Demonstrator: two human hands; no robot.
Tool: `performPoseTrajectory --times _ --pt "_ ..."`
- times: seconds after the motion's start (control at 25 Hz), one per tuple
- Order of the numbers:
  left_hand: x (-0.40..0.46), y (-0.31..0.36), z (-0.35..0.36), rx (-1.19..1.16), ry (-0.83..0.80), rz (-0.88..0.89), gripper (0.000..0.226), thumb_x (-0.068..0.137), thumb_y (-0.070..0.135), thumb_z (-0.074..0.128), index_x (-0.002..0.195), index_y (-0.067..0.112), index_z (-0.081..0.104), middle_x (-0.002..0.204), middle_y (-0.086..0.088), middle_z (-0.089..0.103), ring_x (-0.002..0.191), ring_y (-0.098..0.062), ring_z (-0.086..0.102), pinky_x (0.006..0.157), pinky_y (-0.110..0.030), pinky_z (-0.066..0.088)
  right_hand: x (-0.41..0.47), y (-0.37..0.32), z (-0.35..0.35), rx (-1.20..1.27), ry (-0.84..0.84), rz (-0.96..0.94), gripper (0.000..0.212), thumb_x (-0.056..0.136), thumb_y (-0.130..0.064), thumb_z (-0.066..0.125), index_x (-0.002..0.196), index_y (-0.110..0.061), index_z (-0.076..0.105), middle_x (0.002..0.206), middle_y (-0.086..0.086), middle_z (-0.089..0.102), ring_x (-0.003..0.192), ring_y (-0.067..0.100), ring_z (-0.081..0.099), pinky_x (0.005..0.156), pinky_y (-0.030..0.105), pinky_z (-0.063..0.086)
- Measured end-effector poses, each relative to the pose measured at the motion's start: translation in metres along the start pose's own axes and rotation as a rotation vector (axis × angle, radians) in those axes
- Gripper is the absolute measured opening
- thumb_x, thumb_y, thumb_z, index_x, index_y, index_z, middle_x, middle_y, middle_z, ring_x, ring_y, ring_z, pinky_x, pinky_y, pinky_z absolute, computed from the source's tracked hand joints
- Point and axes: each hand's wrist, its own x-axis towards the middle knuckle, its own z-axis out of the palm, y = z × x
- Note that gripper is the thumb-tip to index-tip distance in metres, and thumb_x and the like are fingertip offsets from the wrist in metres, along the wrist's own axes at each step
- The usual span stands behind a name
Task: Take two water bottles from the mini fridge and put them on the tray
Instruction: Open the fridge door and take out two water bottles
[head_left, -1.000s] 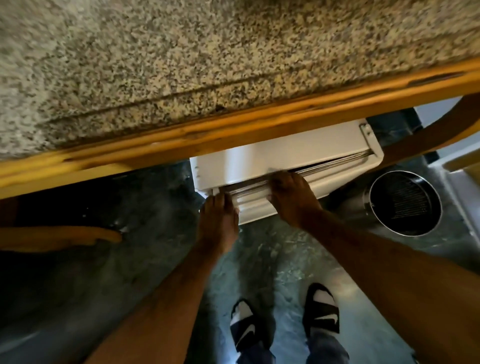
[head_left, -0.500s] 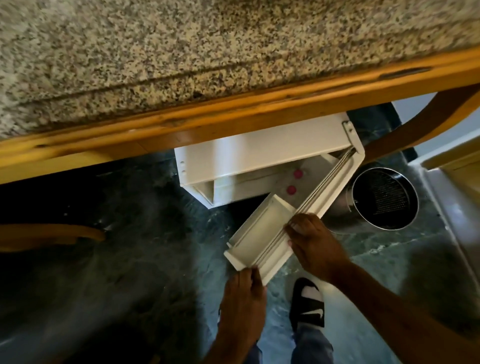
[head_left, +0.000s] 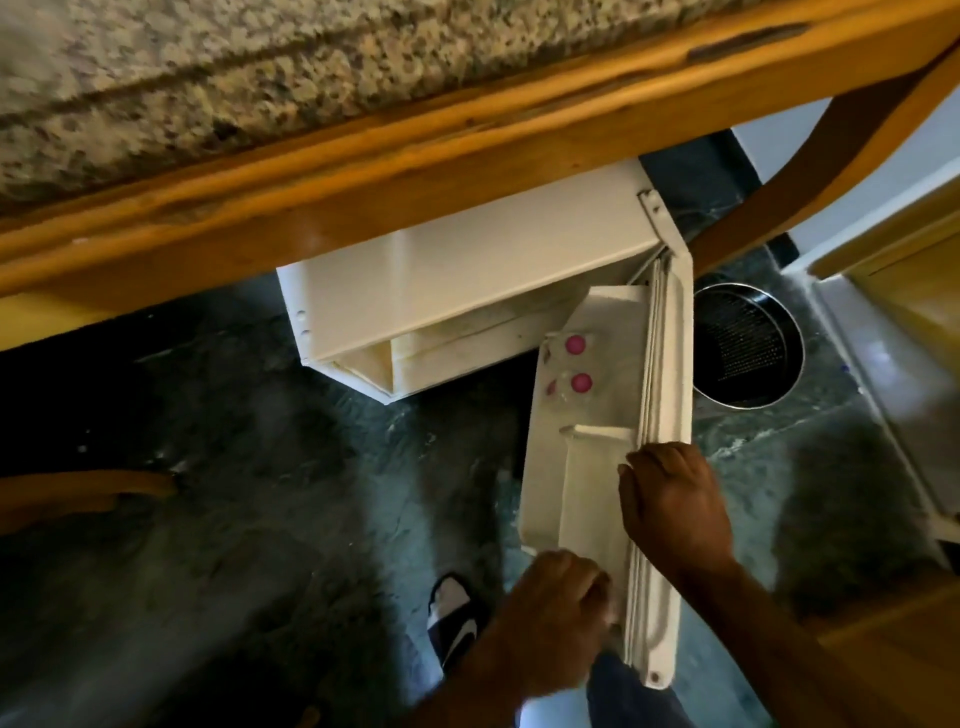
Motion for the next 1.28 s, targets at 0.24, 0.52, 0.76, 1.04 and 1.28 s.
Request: performPoseTrajectory --times 0.24,0.52,0.76,1.04,1.28 --pt "0.106 -0.122 -0.071 0.308 0.289 -0.152 0.017 0.087 0.020 0.061 0.096 0.006 0.068 0.092 -0.016 0.067 0.083 -0.038 0.064 0.071 -0.043 0.056 0.029 -0.024 0.008 0.303 0.160 0.287 0.023 0.084 -0.011 0.063 0.106 -0.006 0.067 0.105 0.015 0.069 0.089 0.031 0.066 0.078 0.036 0.057" --pt "0.239 -0.146 -0.056 0.232 0.024 -0.055 0.051 0.092 0.018 0.058 0.140 0.016 0.043 0.132 -0.017 0.050 0.116 -0.037 0.053 0.094 -0.049 0.049 0.143 0.012 0.083 0.600 -0.587 0.794 0.023 0.083 -0.015 0.063 0.105 -0.008 0.063 0.090 0.008 0.063 0.104 0.032 0.060 0.068 0.028 0.050" --pt "0.259 -0.141 -0.036 0.352 0.046 -0.165 0.042 0.094 0.010 0.048 0.136 0.015 0.045 0.131 -0.020 0.050 0.106 -0.039 0.056 0.081 -0.043 0.049 0.147 0.028 0.122 0.481 -0.736 0.652 0.040 0.089 -0.019 0.055 0.124 0.001 0.055 0.127 0.023 0.059 0.117 0.038 0.056 0.098 0.044 0.048" --pt "0.206 -0.129 -0.070 0.065 0.119 -0.156 0.028 0.091 0.011 0.060 0.114 0.002 0.049 0.119 -0.020 0.055 0.106 -0.033 0.058 0.088 -0.041 0.051 0.135 0.007 0.060 0.254 -0.515 0.462 0.033 0.085 -0.013 0.061 0.115 -0.003 0.055 0.116 0.019 0.062 0.105 0.034 0.061 0.085 0.035 0.050" --pt "0.104 -0.063 -0.138 -0.251 0.576 -0.333 0.033 0.087 0.031 0.065 0.107 0.012 0.047 0.100 -0.005 0.061 0.088 -0.027 0.064 0.075 -0.040 0.057 0.107 -0.010 -0.106 0.278 -0.260 0.271 0.047 0.076 -0.010 0.068 0.120 -0.017 0.051 0.108 0.015 0.066 0.098 0.036 0.063 0.080 0.037 0.053"
